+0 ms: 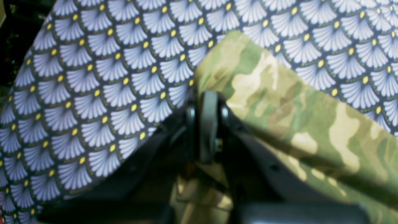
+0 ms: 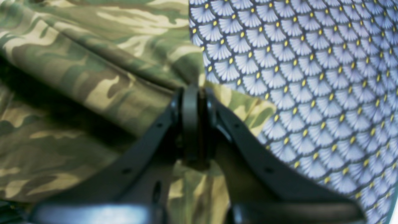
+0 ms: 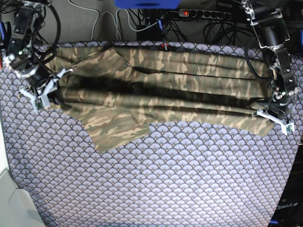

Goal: Fold the T-shirt properly
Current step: 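Lift the hem and fold it over toward the collar with both grippers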

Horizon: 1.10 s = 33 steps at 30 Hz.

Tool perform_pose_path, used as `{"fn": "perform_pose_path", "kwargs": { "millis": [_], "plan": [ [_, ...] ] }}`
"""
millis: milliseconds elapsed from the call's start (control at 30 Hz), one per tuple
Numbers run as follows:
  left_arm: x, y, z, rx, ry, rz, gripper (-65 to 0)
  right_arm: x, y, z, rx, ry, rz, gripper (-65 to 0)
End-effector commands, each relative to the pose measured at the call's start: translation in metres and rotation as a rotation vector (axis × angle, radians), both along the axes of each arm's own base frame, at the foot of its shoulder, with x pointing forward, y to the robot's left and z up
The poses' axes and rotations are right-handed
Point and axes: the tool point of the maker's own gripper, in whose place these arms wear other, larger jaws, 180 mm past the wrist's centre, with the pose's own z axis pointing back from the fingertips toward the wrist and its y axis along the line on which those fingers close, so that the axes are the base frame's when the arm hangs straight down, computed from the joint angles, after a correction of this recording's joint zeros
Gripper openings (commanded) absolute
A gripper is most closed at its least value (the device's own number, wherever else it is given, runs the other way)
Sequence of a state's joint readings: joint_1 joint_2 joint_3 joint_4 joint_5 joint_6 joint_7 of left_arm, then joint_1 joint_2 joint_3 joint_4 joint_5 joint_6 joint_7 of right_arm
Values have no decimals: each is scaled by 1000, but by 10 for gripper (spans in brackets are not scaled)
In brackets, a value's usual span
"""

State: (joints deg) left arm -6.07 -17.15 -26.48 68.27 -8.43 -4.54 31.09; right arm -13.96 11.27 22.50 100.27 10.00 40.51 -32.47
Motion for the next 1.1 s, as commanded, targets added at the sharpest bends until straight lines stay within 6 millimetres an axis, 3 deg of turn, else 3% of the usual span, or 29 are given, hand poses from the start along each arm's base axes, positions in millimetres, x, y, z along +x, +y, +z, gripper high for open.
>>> {"fn": "perform_pose_path", "kwargs": {
  "millis": [0, 133, 300, 433, 667, 900, 967, 1067],
  "plan": [
    [11, 14, 25, 53, -62, 13, -645, 1, -8, 9, -21, -25, -16, -650],
    [6, 15, 19, 37, -15, 15, -645, -12, -8, -1, -16, 10, -20, -650],
    [5, 2, 12, 15, 30, -74, -645, -23, -7, -8, -11, 35, -19, -650],
    [-9, 1, 0, 12, 62, -79, -645, -31, -7, -13, -9, 54, -19, -650],
    [-17, -3, 22, 79, 23, -113, -645, -27, -7, -11, -9, 45, -19, -650],
    [-24, -5, 17, 65, 90, -115, -645, -26, -8, -10, -12, 42, -18, -650],
    [-28, 1, 18, 60, 99, -97, -645, -26, -8, -10, -13, 42, -18, -650],
    [-32, 14, 34, 64, 77, -49, -645, -22, -11, -7, -14, 31, -24, -650]
  ]
}}
